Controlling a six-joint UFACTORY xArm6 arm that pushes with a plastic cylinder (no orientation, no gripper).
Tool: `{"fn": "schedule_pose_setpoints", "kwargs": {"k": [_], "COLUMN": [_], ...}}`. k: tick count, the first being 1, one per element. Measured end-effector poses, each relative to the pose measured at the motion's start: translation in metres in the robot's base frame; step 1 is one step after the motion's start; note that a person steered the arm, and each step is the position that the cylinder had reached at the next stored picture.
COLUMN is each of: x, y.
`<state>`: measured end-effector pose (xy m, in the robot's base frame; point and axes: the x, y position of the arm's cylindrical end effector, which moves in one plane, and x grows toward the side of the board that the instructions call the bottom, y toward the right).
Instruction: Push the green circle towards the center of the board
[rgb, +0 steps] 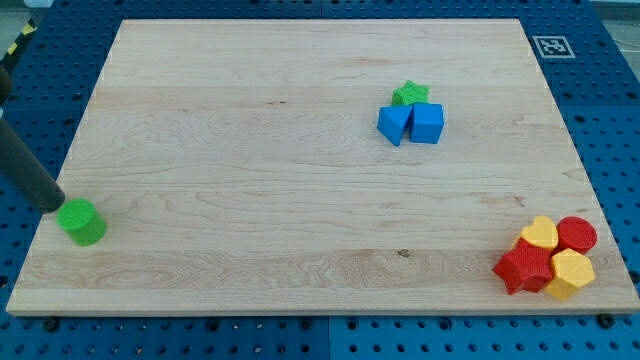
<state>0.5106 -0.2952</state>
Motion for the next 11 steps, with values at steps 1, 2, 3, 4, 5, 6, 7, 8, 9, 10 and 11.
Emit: {"fn": "schedule_pose_setpoints", "kwargs": {"k": [1, 2, 3, 4, 5, 6, 7, 8, 9, 10, 11], "x": [0.014, 0.034, 0.034, 0.023, 0.040, 0.065, 0.015, -0.071, -0.065, -0.010, 0.030], "y": [-0.009, -0.004, 0.044, 0.103, 0.105, 0.108, 0.114, 0.118, 0.114, 0.082, 0.075]}}
